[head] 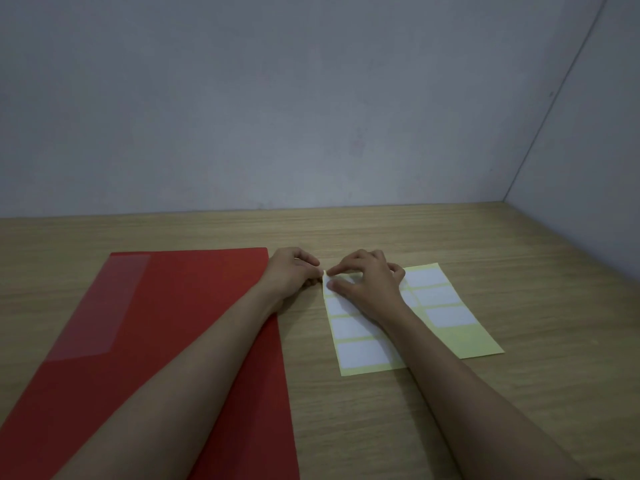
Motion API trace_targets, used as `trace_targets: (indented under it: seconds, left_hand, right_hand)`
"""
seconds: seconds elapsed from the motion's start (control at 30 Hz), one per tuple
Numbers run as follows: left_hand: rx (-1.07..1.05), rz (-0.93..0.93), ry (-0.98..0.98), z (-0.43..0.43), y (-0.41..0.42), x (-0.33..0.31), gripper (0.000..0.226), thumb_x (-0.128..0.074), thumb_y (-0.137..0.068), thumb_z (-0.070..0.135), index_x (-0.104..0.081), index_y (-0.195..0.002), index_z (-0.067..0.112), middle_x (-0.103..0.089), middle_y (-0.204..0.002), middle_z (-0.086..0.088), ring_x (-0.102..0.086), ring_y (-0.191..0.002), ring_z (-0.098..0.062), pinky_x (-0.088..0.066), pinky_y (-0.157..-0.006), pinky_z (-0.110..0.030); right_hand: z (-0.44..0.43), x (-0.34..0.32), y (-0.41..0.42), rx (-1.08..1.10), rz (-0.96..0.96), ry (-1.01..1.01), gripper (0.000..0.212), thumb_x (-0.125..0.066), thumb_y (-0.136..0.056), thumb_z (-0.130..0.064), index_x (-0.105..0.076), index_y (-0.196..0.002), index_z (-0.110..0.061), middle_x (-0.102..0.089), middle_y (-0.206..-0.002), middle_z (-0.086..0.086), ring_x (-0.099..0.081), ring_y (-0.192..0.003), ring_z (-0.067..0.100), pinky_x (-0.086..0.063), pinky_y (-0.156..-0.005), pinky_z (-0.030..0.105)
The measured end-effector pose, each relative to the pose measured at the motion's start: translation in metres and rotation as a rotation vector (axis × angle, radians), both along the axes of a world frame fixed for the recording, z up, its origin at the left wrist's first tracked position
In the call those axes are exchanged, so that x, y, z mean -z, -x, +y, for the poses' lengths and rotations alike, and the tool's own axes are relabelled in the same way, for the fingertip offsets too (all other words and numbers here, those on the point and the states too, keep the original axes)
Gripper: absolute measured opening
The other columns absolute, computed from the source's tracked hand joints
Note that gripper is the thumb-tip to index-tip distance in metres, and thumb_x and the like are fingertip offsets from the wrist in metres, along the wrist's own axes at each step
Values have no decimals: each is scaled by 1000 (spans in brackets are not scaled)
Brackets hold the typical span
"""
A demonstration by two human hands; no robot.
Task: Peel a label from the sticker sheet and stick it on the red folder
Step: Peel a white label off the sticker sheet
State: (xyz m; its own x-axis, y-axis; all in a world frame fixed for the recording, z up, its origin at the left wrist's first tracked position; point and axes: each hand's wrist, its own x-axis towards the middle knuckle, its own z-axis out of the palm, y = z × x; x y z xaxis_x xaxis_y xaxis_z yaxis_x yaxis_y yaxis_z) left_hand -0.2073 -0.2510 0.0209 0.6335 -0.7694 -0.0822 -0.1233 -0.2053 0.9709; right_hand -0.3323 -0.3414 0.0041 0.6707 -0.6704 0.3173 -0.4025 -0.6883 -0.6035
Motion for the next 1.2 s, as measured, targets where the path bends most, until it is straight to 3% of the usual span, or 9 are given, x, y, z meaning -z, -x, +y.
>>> trace_targets:
  seconds: [0.2, 0.53, 1.0, 1.2]
  left_hand:
    - [6, 8, -7, -1, -2, 1, 16, -69, -73, -5, -57, -80, 5, -62, -63, -7, -56, -42, -1, -46, -46, -11]
    - [-24, 34, -37, -2, -1, -1, 24, -71, -71, -4, -52, -72, 11, -60, -60, -6, -54, -53, -13, -45, -55, -22]
    - [-30, 16, -22, -1, 0, 1, 25, -72, -71, -1, -51, -73, 12, -60, -62, -5, -56, -53, -11, -46, -56, -21]
    - [-16, -26, 1, 2, 0, 5, 18, -72, -73, 4, -56, -77, 10, -63, -68, -6, -58, -60, -13, -48, -67, -26]
  right_hand:
    - [0, 3, -4, -13, -47, 61, 10, -69, -72, -41, -71, -80, -35, -57, -99, -20, -40, -108, 1, -15, -102, 42]
    - [1, 6, -8, -12, -73, 132, 10, -70, -72, -39, -69, -77, -30, -57, -97, -17, -43, -107, 2, -16, -101, 40]
    - [0, 6, -6, -44, -48, 74, 8, -66, -76, -39, -66, -80, -31, -54, -100, -18, -38, -105, 3, -16, -93, 34]
    - [-2, 7, -7, -67, -13, 76, 6, -61, -81, -38, -63, -83, -32, -55, -105, -17, -34, -105, 3, -15, -92, 35]
